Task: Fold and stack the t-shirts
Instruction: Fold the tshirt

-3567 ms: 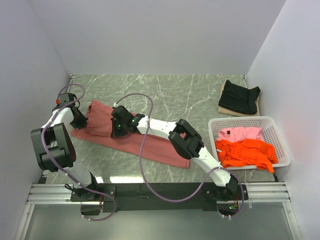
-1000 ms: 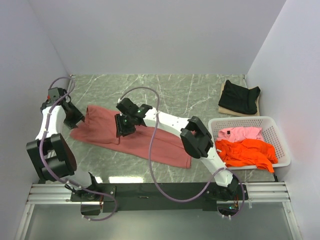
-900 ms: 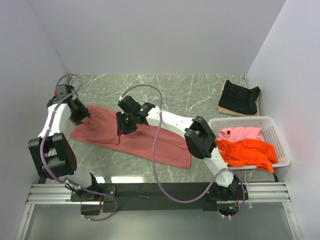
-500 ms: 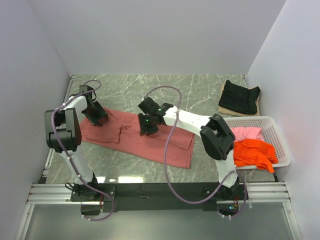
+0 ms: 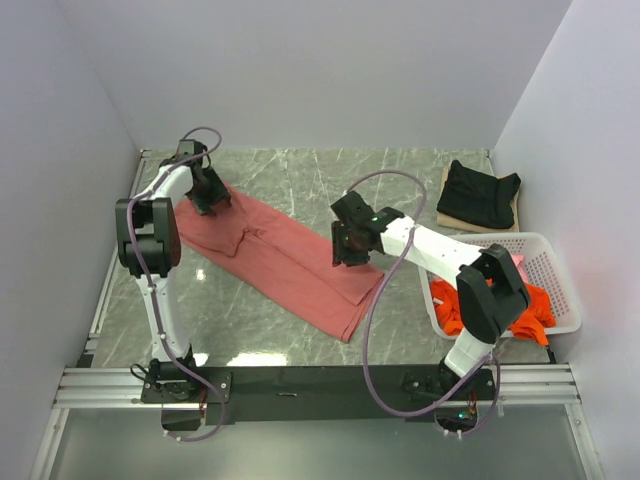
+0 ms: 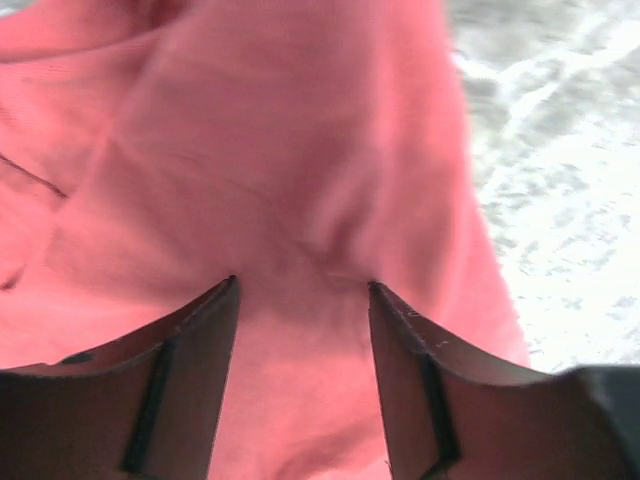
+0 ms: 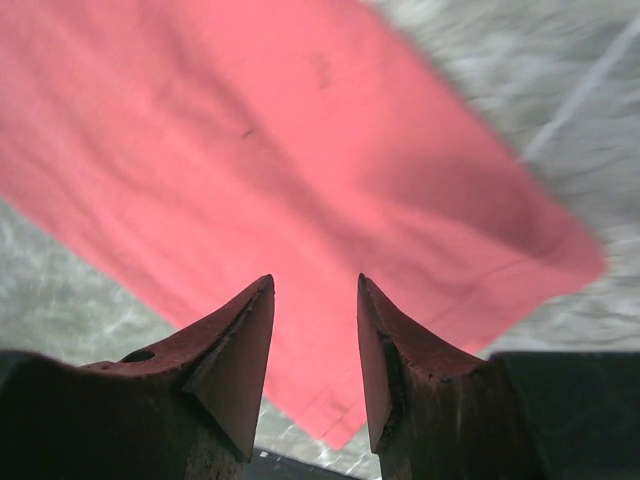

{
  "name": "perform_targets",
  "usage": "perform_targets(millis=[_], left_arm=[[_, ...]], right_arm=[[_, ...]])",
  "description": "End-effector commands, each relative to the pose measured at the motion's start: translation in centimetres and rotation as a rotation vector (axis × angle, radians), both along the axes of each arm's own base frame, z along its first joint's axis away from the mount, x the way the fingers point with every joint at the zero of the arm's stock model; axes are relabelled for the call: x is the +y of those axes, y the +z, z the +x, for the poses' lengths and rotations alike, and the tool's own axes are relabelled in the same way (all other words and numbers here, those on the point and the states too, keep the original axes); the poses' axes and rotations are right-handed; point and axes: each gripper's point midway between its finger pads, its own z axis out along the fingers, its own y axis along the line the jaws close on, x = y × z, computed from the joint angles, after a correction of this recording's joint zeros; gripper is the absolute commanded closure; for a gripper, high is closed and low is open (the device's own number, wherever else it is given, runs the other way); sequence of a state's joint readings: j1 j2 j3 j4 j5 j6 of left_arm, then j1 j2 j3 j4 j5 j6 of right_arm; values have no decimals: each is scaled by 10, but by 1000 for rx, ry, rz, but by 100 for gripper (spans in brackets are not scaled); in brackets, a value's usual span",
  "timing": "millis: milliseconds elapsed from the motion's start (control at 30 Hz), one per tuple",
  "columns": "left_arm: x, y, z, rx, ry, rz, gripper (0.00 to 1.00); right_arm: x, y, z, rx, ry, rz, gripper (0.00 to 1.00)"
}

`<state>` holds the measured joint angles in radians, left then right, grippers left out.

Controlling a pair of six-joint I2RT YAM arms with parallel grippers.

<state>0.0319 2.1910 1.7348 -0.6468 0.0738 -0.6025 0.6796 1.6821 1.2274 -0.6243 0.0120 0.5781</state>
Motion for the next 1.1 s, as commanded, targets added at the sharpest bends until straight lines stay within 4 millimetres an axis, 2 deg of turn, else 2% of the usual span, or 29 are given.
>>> perform_targets(millis=[0,33,67,167,267,300,467,633,800,833,900,933,1000,1033,1067], left_arm=[[-2,45,21,-126,0,55,38],[-1,61,22,-161,10,59,37],[0,67,22,-172,26,54,34],[-2,67,6,-127,38,47,32],[-2,50,-13,-77,46,36,31],[-3,33,-23,-41,47,33,31],[-10,-13,-46,61,38,-3,31],[-9,-36,-42,85,30,6,31],[-7,-45,-25,68,16,25,31],[-17,-50,-23,69,-11,31,31],[-22,-48,-12,48,-28,43,31],[-23,-54,-11,57,-37,48,31],[-30,-49,2,32,-56,42,31],[-33,-54,4,35,-63,41,31],[-39,-50,12,13,-74,39,31]], right_arm=[[-18,7,17,-54,-31,-10,53],[-21,4,19,-55,-34,-15,53],[-22,-2,21,-45,-33,-30,53],[-28,-18,24,-22,-26,-70,53],[-30,-35,19,8,-17,-79,53],[-30,-39,16,20,-18,-77,53],[-32,-65,-10,108,-13,-67,54],[-32,-87,-43,190,6,-64,54],[-19,-98,-80,251,52,-71,55],[-17,-99,-88,263,62,-73,55],[-8,-100,-102,283,78,-71,55],[-5,-99,-108,290,86,-70,55],[4,-97,-119,299,100,-62,55],[8,-95,-122,300,106,-59,55],[10,-94,-125,305,104,-53,55]])
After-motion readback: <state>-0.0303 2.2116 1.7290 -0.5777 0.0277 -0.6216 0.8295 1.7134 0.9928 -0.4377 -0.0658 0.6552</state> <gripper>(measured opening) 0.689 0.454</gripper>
